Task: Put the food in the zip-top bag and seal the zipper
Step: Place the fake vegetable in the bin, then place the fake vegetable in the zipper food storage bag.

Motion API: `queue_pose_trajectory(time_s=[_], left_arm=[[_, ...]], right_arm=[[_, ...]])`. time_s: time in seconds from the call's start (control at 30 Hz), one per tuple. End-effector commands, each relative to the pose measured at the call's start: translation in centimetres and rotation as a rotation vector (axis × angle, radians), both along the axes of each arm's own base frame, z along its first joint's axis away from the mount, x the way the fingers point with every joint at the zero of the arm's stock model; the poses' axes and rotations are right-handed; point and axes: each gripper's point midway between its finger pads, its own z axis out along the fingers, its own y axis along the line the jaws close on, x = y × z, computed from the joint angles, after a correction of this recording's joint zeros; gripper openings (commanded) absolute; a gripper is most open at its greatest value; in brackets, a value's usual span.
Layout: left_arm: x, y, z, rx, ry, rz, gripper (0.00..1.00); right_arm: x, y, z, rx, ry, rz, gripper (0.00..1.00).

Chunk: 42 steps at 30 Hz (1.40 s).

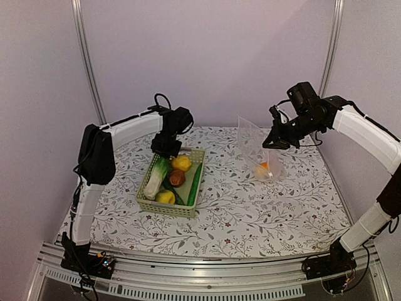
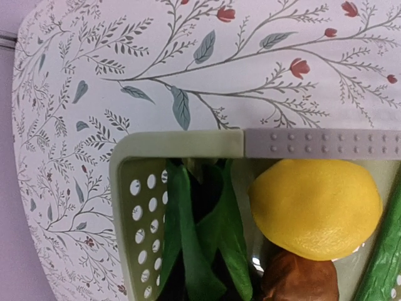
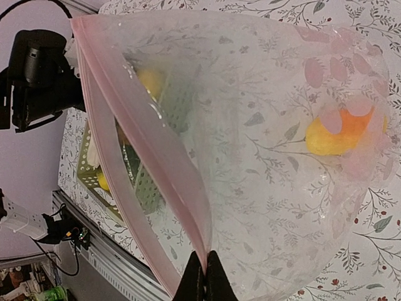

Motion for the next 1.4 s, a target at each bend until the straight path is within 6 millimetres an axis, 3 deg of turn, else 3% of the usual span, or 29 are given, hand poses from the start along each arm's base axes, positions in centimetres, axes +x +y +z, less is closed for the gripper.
queue_pose_trajectory(time_s=[0.0,0.27,0.47,0.7,0.83,1.0,1.13,1.37], left_arm=[[0.6,0.5,6.4,-0.083,-0.111,0.016,0.00],[0.0,-1.7,17.5,-0.367,-0.364,-0.021,0.00],[-1.2,-5.8,27.8,-0.693,-0.642,-0.194,0.00],[-6.1,-10.9,37.8,-0.974,-0.956,-0.448,0.00],[-9.8,-12.8,42.9,-1.070,-1.147,-0.581,0.00],[-12.2,-14.1,46.0,-1.183,-1.266,-0.619,0.00],[-13.2,-14.9,47.7,-1.246,-1.343,-0.607,0.00],[-13.6,-17.3,48.7,-1.265,-1.419,-0.615,0.00]], right_arm=[[0.1,0.1,0.0,0.012,0.002,0.005,0.00],[0.7,0.4,0.7,0.011,-0.008,0.000,0.00],[1.0,0.9,1.7,0.020,-0.018,-0.001,0.00],[0.9,1.7,3.5,0.044,-0.015,-0.001,0.00],[0.8,2.3,5.9,0.080,-0.014,-0.005,0.00],[0.5,3.2,8.3,0.132,-0.003,-0.002,0.00],[0.5,3.4,8.3,0.140,0.001,0.002,0.00],[0.0,4.6,8.6,0.186,0.008,0.027,0.00]])
